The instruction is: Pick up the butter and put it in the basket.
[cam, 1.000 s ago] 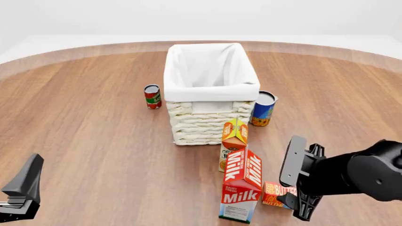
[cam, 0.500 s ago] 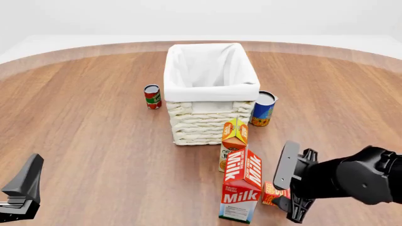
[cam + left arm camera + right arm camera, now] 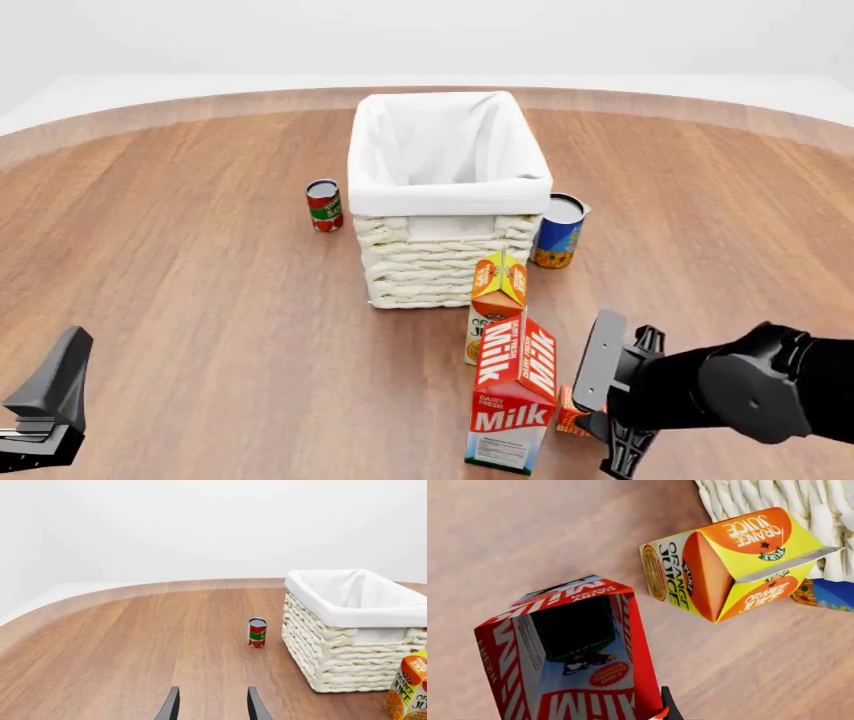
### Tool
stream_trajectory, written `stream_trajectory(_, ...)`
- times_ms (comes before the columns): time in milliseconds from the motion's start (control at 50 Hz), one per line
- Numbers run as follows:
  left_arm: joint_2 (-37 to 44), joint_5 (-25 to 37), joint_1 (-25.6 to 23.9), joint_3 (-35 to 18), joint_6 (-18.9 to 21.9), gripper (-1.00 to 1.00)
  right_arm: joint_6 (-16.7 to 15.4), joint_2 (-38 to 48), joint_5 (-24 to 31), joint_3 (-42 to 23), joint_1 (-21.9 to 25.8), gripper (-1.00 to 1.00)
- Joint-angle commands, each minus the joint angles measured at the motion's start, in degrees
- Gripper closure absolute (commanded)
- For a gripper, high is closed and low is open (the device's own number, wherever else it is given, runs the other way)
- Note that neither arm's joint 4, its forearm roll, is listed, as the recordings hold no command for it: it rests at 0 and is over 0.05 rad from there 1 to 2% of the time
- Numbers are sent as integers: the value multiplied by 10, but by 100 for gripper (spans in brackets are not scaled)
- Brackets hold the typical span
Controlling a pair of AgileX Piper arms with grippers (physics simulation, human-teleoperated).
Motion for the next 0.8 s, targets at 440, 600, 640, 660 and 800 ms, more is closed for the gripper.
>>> stream_trajectory(440, 0, 0, 0, 0, 0, -100, -16, -54, 81, -76, -31, 100)
stream_trajectory(600, 0, 0, 0, 0, 0, -100, -31, -77, 116, -115, -47, 100)
stream_trajectory(640, 0, 0, 0, 0, 0, -100, -33, -85, 125, -121, -49, 100)
stream_trajectory(660, 0, 0, 0, 0, 0, -100, -37, -89, 130, -127, -51, 100)
stream_trajectory(800, 0, 0, 0, 0, 0, -100, -48, -112, 161, -171, -65, 100)
